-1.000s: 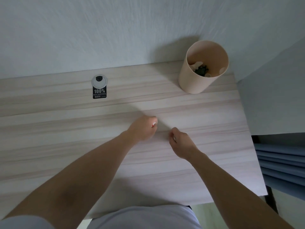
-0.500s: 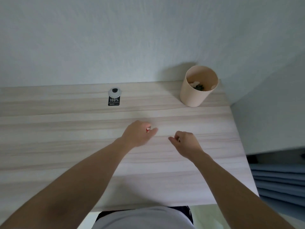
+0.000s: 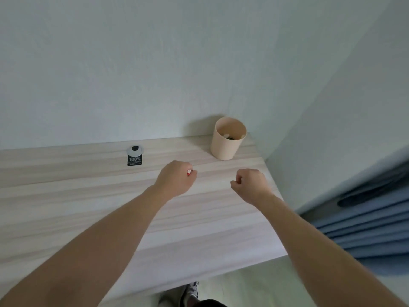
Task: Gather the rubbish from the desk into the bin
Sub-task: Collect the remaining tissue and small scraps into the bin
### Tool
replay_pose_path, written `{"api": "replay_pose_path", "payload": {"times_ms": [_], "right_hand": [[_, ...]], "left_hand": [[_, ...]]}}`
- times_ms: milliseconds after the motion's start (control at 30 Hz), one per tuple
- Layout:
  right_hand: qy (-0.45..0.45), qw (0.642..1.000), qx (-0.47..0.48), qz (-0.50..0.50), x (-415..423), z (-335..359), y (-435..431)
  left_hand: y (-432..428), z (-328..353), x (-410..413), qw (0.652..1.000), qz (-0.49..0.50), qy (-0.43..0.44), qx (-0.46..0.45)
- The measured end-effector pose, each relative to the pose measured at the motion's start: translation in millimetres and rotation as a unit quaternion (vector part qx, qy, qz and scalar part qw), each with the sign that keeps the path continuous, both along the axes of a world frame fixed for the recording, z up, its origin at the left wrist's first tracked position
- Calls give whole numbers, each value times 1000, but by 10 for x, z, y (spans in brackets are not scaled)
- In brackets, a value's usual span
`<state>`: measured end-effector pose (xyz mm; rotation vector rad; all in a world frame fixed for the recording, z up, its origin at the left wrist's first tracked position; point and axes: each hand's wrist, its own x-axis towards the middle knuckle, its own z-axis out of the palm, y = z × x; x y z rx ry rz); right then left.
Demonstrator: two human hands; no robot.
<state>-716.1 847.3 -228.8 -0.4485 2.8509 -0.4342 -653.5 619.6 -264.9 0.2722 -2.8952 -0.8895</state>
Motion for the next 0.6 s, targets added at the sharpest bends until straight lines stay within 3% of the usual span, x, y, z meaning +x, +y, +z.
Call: {"api": "replay_pose_path", "payload": {"times_ms": [333, 600], "right_hand": [[72, 996, -3, -56, 141, 593, 431], [105, 994, -21, -28, -230, 774, 438]], "left_hand": [[140, 625, 125, 999, -14, 24, -33], [-30, 885, -2, 996, 29, 39, -73]]}}
